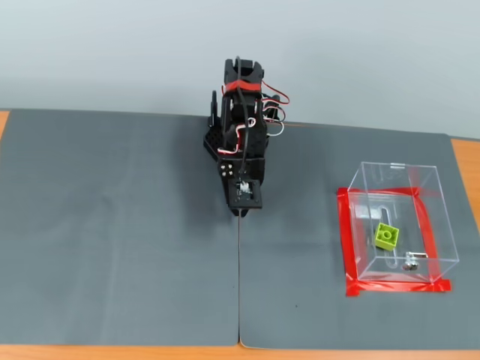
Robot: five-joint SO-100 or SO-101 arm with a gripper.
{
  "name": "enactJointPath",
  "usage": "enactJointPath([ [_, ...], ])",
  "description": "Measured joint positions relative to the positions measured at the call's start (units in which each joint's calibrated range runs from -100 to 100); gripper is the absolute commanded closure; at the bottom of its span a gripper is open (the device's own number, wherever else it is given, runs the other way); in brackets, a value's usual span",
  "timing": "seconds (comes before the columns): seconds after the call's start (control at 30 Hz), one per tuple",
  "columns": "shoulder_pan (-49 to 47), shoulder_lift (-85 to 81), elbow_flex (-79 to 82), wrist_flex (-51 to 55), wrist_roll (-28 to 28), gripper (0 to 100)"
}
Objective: Pick the green lego block and place it into the transparent box
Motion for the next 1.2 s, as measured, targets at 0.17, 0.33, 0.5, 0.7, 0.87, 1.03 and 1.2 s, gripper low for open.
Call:
enactJointPath([
  [0.17,0.0,-0.42,0.0,2.78,0.0,98],
  [0.33,0.0,-0.42,0.0,4.51,0.0,98],
  [0.5,0.0,-0.42,0.0,5.81,0.0,97],
  [0.7,0.0,-0.42,0.0,5.81,0.2,98],
  [0.87,0.0,-0.42,0.0,5.81,0.2,98],
  [1.03,0.0,-0.42,0.0,5.81,0.2,98],
  [1.2,0.0,-0.42,0.0,5.81,0.2,98],
])
